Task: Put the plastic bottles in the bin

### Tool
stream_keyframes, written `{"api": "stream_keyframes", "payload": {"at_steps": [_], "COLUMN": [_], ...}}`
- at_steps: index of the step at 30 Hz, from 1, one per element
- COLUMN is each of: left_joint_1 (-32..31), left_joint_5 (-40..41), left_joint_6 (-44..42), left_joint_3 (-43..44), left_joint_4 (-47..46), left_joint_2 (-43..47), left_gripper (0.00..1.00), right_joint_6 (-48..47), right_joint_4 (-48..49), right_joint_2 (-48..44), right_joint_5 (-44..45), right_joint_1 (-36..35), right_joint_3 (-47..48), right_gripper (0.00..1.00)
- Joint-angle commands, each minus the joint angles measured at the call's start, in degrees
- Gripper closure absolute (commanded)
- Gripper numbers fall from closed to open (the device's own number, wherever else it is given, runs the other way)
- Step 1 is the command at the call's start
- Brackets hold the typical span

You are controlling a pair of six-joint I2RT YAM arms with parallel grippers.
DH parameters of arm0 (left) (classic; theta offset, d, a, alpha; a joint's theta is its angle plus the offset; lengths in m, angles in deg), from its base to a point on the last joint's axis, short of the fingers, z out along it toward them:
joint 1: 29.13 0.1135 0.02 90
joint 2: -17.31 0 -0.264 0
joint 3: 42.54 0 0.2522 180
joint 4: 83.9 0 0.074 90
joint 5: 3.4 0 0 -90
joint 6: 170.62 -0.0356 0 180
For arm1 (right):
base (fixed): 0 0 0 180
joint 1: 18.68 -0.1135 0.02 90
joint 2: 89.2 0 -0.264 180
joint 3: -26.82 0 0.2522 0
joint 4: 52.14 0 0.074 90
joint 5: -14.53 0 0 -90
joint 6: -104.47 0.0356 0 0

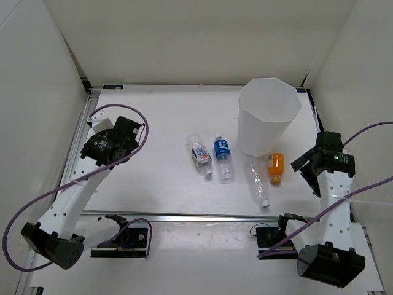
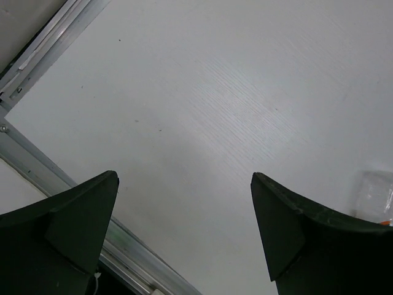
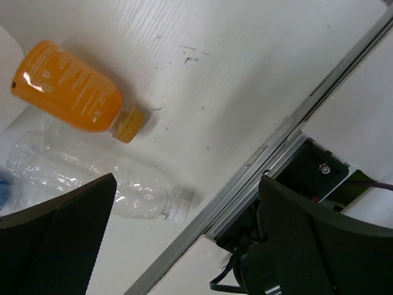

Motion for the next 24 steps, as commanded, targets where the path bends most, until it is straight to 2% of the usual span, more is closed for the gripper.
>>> {"api": "stream_keyframes", "payload": {"at_steps": [1, 5, 10, 15, 24], "left_joint_1": [-0.3, -0.3, -0.3, -0.3, -0.3], "left_joint_5": [-1.8, -3.7, -7.9, -9.1, -12.0], "left_joint_6": [-5.0, -7.5, -15.6, -16.8, -18.1], "left_joint_3": [-1.6, -1.6, -5.6, -6.7, -7.9], "left_joint_4": [-1.6, -2.5, -11.7, -14.0, -14.0], "left_joint_2": [1.0, 2.9, 8.7, 9.8, 5.8], "left_gripper": [0.0, 0.0, 0.0, 0.0, 0.0], "right_joint_6": [-5.4, -8.1, -10.0, -11.2, -12.8], "right_joint_4": [3.7, 9.6, 20.1, 25.5, 32.8], "right_joint_2": [-0.3, 0.3, 2.0, 5.9, 13.9], "right_joint_5": [-6.0, -13.8, -20.3, -20.3, -20.3], "right_joint_1": [-0.1, -0.1, -0.1, -0.1, -1.8], "right_joint_3": [-1.7, -3.3, -6.3, -8.5, -10.4], "right_gripper": [0.0, 0.0, 0.0, 0.0, 0.0]}}
